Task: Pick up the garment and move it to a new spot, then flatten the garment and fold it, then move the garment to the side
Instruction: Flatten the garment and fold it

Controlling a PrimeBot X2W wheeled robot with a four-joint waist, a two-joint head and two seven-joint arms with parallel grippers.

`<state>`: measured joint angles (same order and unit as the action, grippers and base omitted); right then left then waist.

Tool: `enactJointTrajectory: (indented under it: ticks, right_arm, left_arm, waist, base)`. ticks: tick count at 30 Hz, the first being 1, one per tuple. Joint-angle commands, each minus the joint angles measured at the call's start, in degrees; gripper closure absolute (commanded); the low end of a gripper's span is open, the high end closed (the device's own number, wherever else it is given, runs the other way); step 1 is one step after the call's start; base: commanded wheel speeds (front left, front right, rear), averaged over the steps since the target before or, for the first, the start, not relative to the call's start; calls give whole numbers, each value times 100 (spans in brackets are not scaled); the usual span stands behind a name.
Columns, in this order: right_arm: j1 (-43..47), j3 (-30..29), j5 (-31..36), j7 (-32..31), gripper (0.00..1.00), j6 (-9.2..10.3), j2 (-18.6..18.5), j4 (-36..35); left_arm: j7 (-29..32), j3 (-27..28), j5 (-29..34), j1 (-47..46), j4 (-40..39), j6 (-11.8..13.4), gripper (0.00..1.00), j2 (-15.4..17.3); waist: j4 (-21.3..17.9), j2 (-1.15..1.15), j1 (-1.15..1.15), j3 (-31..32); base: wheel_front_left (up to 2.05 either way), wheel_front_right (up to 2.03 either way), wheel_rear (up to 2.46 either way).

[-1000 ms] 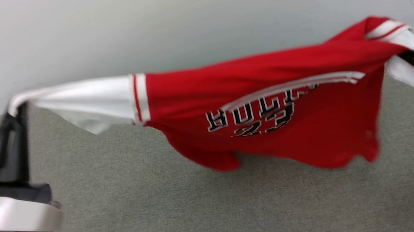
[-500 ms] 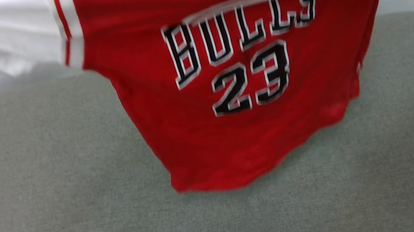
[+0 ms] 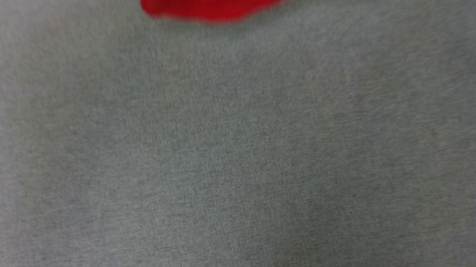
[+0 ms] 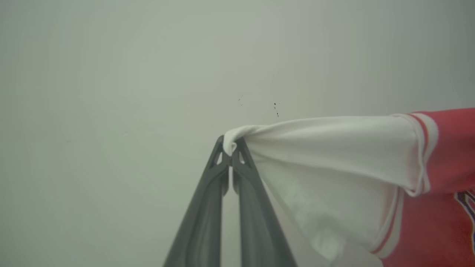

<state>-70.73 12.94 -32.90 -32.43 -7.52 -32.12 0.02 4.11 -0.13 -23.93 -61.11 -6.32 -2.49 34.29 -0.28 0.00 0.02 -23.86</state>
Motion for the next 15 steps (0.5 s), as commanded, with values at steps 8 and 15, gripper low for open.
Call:
enactJointTrajectory:
  ticks: [8, 15]
  right_arm:
    - [-1588, 476, 839, 1187, 100, 7, 288, 1339]
    - [-1810, 827, 1057, 1884, 100, 7, 541, 2325]
  left_arm:
    - [-748, -376, 322, -2001, 1623, -134, 100, -179]
    - [-1312, -608, 445, -2255, 2572, -172, 100, -419]
  waist:
    - [384, 0, -2, -1353]
    - [489, 0, -2, -1543]
  base:
    - [0, 0, 0]
    - [0, 0, 0]
